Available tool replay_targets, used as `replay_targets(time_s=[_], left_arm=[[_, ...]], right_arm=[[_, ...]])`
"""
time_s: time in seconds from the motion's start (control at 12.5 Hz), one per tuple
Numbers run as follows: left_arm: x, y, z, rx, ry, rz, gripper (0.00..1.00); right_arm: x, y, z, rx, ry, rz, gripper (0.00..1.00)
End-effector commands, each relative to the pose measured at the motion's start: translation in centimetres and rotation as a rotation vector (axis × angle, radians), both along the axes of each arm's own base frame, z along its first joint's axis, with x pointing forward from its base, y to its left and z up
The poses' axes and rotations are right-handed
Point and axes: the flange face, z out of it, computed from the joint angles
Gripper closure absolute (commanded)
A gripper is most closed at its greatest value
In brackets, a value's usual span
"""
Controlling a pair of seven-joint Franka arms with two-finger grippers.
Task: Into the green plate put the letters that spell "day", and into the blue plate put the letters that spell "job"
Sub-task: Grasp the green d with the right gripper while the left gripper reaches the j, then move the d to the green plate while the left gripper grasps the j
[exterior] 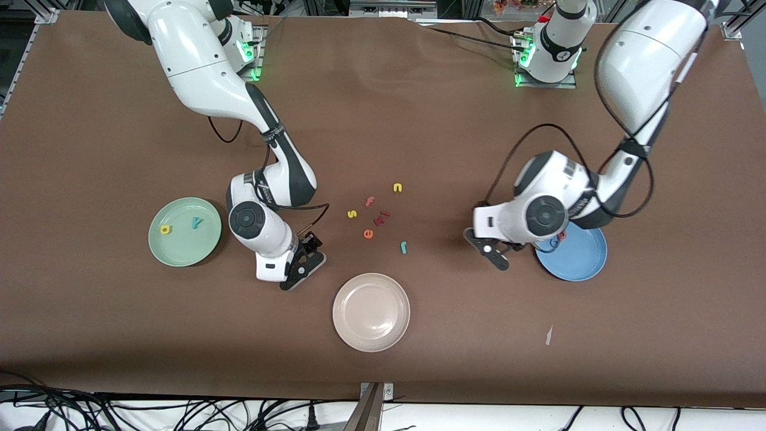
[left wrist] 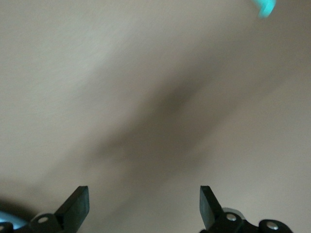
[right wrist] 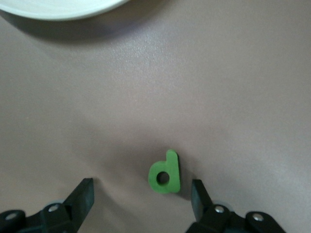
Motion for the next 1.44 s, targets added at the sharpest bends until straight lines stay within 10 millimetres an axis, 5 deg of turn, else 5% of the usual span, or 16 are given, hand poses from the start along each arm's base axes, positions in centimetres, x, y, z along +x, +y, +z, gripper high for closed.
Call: replay_targets(time_s=[0.0, 0.16, 0.32, 0.4, 0.8, 0.96, 1.36], left_arm=[[-0.6, -6.0, 0.6, 0.032, -0.017, 0.215, 0.00], [0.3, -6.6, 0.7, 0.025, -0.065, 0.271, 0.00], [2.9, -1.8, 1.4, 0.078, -0.123, 0.289, 0.00], [2.9, -1.5, 1.3, 0.068, -0.115, 0.249, 0.00], [2.7, -6.2, -1.8, -0.040, -0.182, 0.413, 0.00], [2.5, -8.0, -3.4, -0.097, -0.213, 0.456, 0.04], [0.4, -13.8, -3.9, -0.037, -0.295, 0.580, 0.17]], right_arm=[[0.8, 0.4, -0.2, -0.004, -0.021, 0.035, 0.18], [0.8, 0.4, -0.3, -0.006, -0.022, 0.065, 0.23], [0.8, 0.2, -0.6, -0.010, -0.022, 0.084, 0.28], [0.7, 0.3, -0.7, -0.011, -0.020, 0.087, 0.32], [0.8, 0.1, -0.7, -0.046, -0.033, 0.123, 0.78], [0.8, 0.2, -0.6, -0.046, -0.034, 0.125, 0.84], [1.3, -0.4, 1.6, -0.045, -0.010, 0.108, 0.90]])
